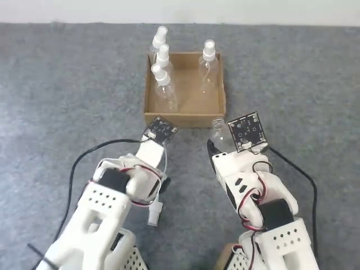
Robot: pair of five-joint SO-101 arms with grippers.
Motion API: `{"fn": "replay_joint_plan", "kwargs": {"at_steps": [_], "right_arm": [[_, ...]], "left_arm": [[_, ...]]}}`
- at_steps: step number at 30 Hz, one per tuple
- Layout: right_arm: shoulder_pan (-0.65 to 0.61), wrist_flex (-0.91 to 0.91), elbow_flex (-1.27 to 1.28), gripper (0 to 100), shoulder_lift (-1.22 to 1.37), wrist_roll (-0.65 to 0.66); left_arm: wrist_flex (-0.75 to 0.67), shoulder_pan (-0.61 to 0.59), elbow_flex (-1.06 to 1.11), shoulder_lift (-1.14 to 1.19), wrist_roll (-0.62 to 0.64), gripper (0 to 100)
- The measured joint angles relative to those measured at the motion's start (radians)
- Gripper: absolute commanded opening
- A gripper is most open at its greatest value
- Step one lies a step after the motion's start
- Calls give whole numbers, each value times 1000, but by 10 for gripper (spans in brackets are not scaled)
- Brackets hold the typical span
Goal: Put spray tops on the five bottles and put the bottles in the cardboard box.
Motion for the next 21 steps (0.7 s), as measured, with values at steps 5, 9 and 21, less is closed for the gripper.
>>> {"fn": "replay_joint_plan", "kwargs": {"at_steps": [5,9,21], "right_arm": [[0,0,0,63,0,0],[0,0,0,63,0,0],[0,0,0,63,0,0]], "left_arm": [[0,5,-37,124,-3,171],[-40,5,-51,203,-3,113],[-107,14,-103,376,0,108]]}}
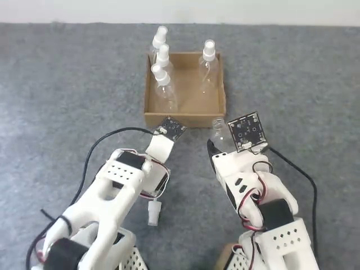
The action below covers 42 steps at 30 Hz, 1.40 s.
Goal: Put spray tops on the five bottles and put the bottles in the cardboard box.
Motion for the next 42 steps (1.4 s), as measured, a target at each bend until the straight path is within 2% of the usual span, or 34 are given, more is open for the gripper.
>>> {"fn": "replay_joint_plan", "kwargs": {"at_steps": [4,10,19,26,28,34,38,42], "right_arm": [[0,0,0,63,0,0],[0,0,0,63,0,0],[0,0,0,63,0,0],[0,0,0,63,0,0],[0,0,0,63,0,0],[0,0,0,63,0,0],[0,0,0,63,0,0],[0,0,0,63,0,0]], "left_arm": [[0,0,-3,2,0,104],[0,0,-3,2,0,19],[-3,-9,-3,5,-2,16],[-57,-180,-3,5,0,20],[-58,-199,-3,5,0,44],[-52,-252,-18,6,-3,216],[-41,-336,-51,6,-2,221],[-41,-362,-55,6,-2,221]]}}
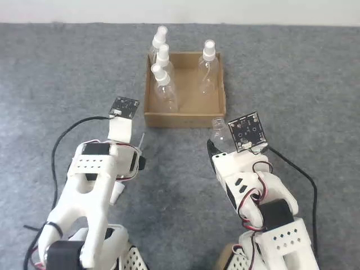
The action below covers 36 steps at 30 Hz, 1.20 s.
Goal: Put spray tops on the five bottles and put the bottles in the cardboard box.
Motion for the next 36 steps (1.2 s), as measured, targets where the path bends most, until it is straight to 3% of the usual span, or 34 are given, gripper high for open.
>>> {"fn": "replay_joint_plan", "kwargs": {"at_steps": [17,27,30,36], "right_arm": [[0,0,0,63,0,0],[0,0,0,63,0,0],[0,0,0,63,0,0],[0,0,0,63,0,0]], "left_arm": [[0,-6,0,0,-41,133],[25,-17,-141,261,-41,89],[26,-17,-155,278,-41,6],[26,-21,-170,278,-41,12]]}}
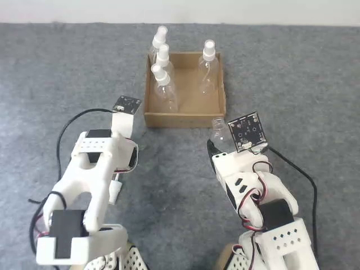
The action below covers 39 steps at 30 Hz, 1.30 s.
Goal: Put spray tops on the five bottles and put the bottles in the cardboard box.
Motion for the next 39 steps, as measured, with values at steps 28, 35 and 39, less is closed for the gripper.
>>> {"fn": "replay_joint_plan", "kwargs": {"at_steps": [28,35,39], "right_arm": [[0,0,17,63,0,0],[0,-9,23,63,0,0],[0,-9,23,63,0,0]], "left_arm": [[92,-575,-229,2,359,288],[210,-617,-324,2,173,272],[216,-640,-359,2,-46,272]]}}
